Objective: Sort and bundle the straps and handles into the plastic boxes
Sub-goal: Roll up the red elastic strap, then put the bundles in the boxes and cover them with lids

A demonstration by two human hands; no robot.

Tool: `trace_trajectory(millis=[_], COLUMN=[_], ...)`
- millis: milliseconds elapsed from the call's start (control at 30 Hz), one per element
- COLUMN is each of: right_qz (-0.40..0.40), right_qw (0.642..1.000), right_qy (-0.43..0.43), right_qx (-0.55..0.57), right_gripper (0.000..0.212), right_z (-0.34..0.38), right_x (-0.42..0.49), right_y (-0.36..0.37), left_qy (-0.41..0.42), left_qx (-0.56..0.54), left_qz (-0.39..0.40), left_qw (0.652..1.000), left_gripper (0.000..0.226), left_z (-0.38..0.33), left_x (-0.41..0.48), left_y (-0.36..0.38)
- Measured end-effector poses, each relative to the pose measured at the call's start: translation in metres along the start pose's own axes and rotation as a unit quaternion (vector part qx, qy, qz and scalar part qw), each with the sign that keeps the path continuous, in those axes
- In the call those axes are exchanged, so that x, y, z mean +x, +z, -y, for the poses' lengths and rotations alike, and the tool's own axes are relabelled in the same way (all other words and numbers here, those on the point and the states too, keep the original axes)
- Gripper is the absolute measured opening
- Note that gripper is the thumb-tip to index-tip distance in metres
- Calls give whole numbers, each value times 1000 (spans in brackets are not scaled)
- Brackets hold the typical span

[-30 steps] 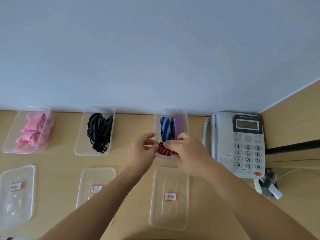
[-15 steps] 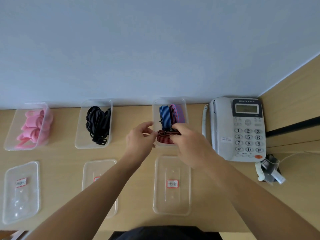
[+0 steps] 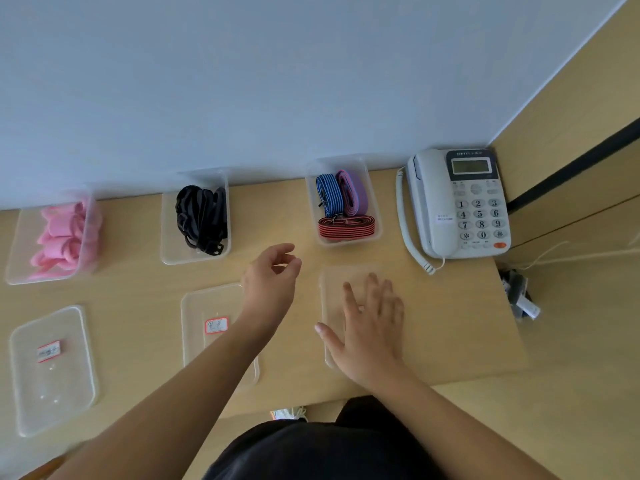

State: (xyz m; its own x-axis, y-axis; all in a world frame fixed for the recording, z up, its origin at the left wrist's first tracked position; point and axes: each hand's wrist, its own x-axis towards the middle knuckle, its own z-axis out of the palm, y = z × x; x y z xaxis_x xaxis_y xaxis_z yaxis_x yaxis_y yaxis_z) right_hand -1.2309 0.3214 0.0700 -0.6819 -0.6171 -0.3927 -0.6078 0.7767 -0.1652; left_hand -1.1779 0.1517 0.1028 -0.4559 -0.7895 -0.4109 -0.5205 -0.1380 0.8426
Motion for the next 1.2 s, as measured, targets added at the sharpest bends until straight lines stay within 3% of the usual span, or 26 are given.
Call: trace_trajectory(millis=[267,500,633,867,1033,1200], right_qz=[-55,-240,-215,-160,-187,-183], right_qw=[998,968,975,984,979,979], right_qy=[-10,-47,-52,-71,-79,-89], right_qx=[12,48,26,-7,-8,-18], right_gripper=[73,59,67,61,58,76], right_z=[13,12,16,27,26,24], right_x=[-13,10,61,142,156,153], right_y=[-17,-65,-98,-114,-107,-91], left_qy=[2,0,-23,-95,-94,-96], left_qx=[-11,-40,-60,-132,-116,-64], left_qz=[13,8,7,5,-12,-41], left_qw=[1000,999,998,987,989,993], left_gripper=[23,15,10,11,3,9], left_z=[11,-16,-36,-65,-71,-68], left_x=[-14,5,22,64,83,98], left_y=[-16,-14,-4,22,38,45])
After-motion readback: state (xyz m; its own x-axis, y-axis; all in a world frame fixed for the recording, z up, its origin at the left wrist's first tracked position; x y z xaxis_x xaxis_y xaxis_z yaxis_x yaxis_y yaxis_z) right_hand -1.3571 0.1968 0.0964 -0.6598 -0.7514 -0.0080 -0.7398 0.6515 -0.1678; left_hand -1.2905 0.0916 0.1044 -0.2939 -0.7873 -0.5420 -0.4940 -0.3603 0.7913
